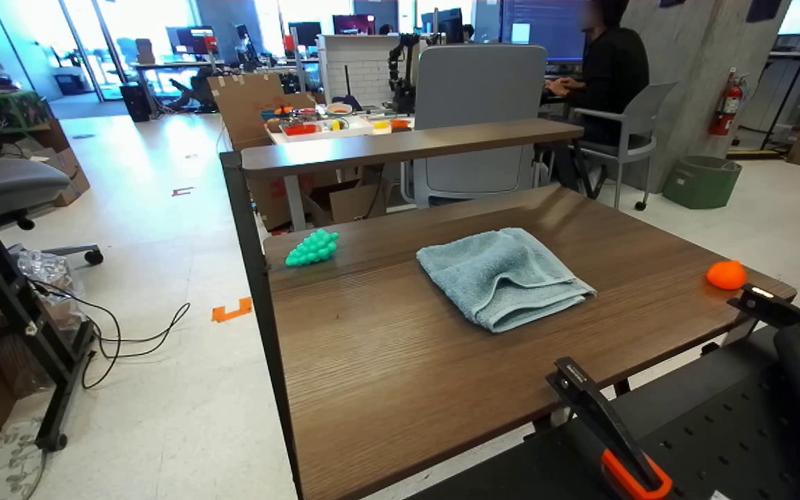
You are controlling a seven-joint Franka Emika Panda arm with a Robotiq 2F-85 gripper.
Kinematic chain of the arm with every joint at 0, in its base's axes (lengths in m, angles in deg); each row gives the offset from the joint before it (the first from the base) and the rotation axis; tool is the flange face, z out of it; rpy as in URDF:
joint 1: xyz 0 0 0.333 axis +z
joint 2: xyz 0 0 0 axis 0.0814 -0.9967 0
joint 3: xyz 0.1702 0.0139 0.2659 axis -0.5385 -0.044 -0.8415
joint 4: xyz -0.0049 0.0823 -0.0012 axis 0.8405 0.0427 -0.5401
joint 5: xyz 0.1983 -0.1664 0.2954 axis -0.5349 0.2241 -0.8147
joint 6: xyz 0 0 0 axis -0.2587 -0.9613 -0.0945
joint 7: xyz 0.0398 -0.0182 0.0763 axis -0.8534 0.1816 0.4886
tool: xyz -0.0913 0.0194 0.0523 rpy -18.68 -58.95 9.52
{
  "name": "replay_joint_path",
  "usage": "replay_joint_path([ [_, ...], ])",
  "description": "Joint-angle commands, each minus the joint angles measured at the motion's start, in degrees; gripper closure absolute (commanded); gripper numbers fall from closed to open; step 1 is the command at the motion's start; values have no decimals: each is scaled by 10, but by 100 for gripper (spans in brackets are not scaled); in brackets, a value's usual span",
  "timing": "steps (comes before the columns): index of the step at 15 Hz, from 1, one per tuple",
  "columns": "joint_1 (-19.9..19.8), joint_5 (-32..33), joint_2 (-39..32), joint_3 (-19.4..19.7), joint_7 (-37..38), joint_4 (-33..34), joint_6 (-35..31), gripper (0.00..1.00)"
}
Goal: Wipe the table with the blue cloth
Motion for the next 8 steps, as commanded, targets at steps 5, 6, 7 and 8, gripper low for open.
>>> replay_joint_path([
  [5, 9, 2, -121, -29, 70, -16, -91, 0],
  [6, 11, -1, -139, -31, 73, -10, -90, 0],
  [7, 13, -10, -157, -34, 73, -4, -98, 0],
  [8, 14, -18, -174, -37, 71, 2, -106, 0],
])
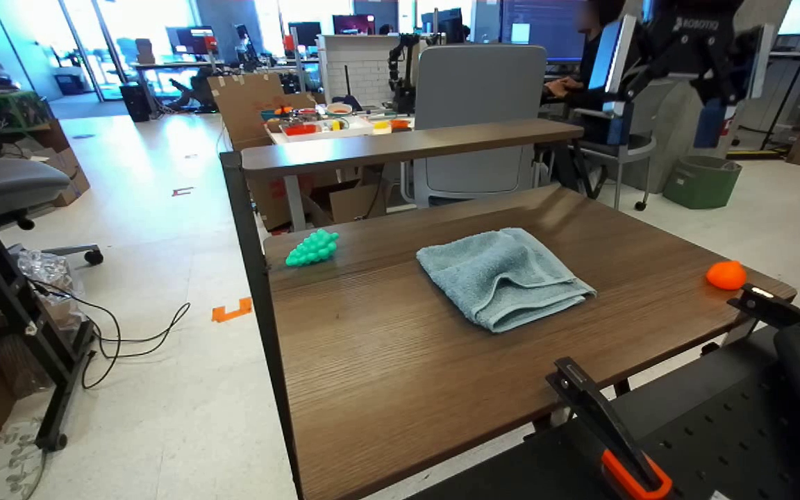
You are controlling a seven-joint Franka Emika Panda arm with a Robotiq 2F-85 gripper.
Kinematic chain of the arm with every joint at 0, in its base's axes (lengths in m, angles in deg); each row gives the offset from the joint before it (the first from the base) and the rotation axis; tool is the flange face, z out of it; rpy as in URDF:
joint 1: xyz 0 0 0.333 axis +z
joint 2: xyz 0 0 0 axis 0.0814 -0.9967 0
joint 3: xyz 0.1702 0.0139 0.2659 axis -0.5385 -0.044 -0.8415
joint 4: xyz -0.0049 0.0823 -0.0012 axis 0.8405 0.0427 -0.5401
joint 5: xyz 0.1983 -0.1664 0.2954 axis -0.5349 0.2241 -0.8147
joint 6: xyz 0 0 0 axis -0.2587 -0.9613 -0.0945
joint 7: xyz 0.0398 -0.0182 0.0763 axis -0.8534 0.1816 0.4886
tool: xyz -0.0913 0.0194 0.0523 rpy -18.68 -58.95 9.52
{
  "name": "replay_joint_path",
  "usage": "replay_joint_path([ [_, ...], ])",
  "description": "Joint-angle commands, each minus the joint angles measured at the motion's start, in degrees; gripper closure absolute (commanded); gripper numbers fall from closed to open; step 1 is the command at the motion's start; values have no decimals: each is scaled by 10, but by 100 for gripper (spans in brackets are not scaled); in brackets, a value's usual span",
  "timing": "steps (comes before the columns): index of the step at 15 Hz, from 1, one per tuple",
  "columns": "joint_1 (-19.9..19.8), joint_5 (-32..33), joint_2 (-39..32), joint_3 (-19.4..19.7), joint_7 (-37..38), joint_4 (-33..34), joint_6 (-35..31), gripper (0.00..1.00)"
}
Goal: Wipe the table with the blue cloth
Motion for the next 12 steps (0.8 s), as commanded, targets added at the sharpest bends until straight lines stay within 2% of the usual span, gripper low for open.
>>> replay_joint_path([
  [1, 7, -19, -62, -9, 13, 29, -41, 0],
  [8, 41, 16, -161, -10, 91, 66, -163, 0],
  [12, 80, 59, -197, 8, 161, 85, -193, 0],
])
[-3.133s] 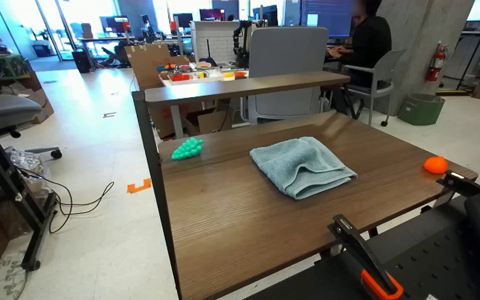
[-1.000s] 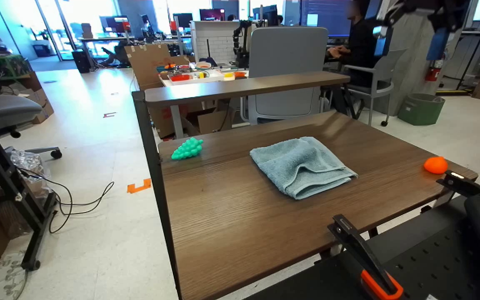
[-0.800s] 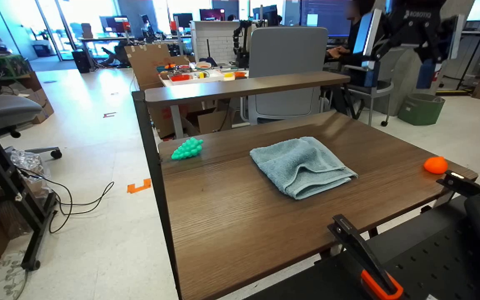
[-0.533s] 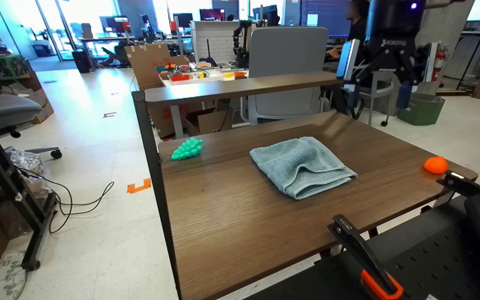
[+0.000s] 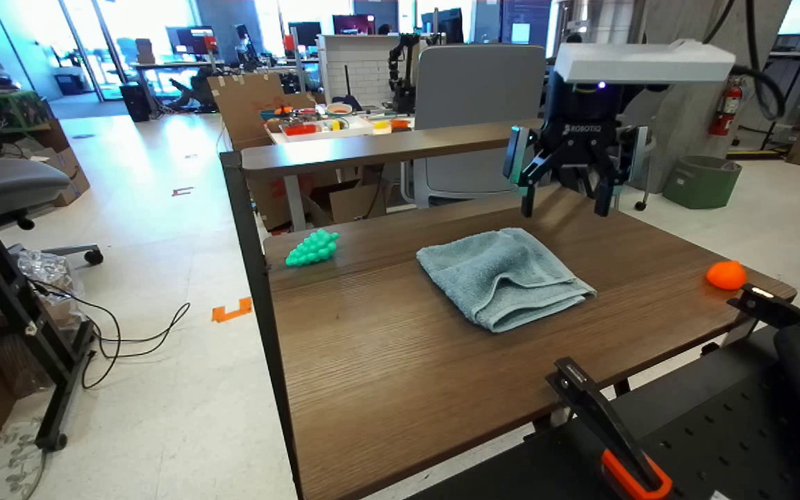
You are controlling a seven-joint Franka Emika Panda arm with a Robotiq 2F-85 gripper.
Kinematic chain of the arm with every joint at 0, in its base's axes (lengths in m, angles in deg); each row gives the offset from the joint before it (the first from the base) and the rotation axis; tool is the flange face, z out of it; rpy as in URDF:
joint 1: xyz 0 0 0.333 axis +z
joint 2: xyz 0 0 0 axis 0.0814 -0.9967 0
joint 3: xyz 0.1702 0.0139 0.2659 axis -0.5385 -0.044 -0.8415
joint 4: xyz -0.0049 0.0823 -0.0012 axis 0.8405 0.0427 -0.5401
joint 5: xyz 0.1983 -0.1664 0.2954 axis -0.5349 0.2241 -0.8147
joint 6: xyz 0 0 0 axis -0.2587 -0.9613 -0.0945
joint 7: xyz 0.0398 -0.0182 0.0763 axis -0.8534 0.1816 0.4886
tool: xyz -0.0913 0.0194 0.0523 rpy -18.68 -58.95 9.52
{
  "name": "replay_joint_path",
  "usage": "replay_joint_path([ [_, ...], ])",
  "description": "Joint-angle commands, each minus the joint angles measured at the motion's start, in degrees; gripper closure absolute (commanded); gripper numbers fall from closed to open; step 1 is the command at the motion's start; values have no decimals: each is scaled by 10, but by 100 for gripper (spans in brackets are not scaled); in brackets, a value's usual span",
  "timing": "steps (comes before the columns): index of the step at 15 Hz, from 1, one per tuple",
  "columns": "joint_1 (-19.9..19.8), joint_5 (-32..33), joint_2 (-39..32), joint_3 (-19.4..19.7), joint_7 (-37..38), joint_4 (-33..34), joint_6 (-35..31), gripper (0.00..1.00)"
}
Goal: Wipe the table with the blue cloth
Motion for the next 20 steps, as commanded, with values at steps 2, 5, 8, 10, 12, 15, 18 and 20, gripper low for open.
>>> replay_joint_path([
  [2, 19, 24, -16, 9, 35, 10, -5, 0],
  [5, 32, 39, -27, 16, 56, 18, -5, 0],
  [8, 23, 21, -28, 8, 42, 16, -11, 0],
  [10, 15, -7, -39, -6, 25, 15, -38, 0],
  [12, 13, -37, -54, -19, 12, 23, -51, 0],
  [15, 17, -59, -84, -28, 6, 34, -98, 0],
  [18, 18, -73, -128, -34, 13, 68, -102, 0],
  [20, 19, -75, -161, -35, 11, 93, -110, 0],
])
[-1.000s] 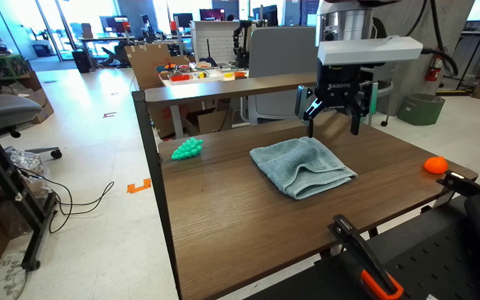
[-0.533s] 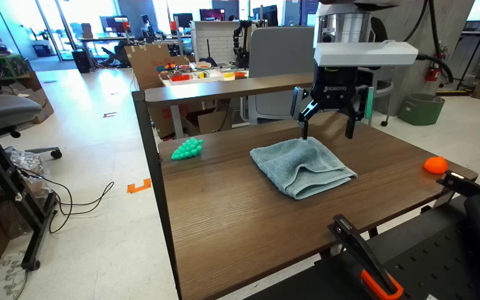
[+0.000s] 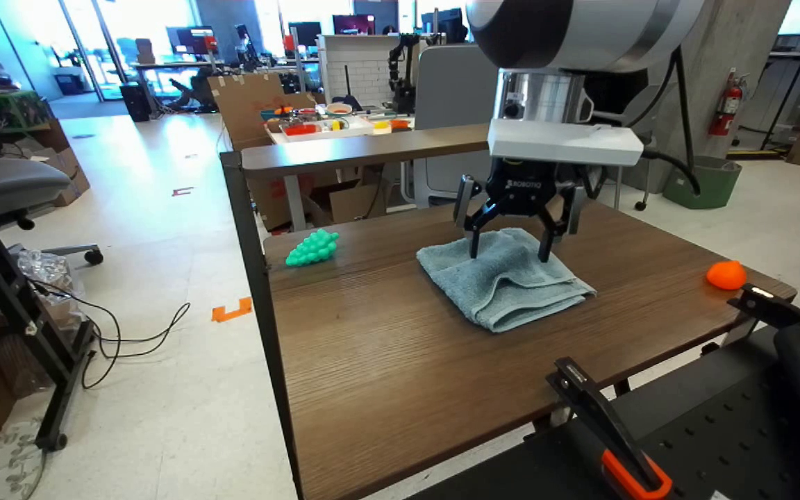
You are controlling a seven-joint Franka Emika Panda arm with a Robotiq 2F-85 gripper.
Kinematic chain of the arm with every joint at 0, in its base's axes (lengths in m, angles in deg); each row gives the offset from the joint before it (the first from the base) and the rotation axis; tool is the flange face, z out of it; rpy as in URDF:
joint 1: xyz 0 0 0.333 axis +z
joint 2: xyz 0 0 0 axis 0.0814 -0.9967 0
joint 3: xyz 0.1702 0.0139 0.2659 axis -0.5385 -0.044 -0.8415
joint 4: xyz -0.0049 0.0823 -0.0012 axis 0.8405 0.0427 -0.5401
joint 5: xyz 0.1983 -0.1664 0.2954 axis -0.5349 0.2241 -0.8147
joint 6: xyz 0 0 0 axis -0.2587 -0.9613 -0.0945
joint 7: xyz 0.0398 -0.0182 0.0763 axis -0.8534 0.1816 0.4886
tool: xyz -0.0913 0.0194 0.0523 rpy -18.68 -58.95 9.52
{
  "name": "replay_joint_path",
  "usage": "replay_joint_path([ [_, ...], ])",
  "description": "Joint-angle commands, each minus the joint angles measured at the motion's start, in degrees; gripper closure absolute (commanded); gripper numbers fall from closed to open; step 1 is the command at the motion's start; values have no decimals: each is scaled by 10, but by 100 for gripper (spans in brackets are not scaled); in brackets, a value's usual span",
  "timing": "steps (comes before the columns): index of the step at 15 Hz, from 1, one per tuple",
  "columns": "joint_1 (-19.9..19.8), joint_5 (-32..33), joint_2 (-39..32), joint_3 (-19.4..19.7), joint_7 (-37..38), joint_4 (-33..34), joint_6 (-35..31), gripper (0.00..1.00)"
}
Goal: Wipe the table with the blue cloth
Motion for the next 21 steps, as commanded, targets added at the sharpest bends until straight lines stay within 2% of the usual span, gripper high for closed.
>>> replay_joint_path([
  [1, -7, -23, -65, -10, -15, 56, -17, 0],
  [4, -1, -15, -96, -3, -10, 79, -7, 0],
  [5, 5, -9, -66, 4, -4, 54, -4, 0],
  [11, 4, -12, -80, 3, -3, 70, -1, 0],
  [15, 1, -21, -119, -23, -17, 106, 36, 0],
  [17, 12, -17, -142, -34, -18, 126, 54, 0],
  [21, 66, 5, -173, -30, 6, 158, 71, 0],
])
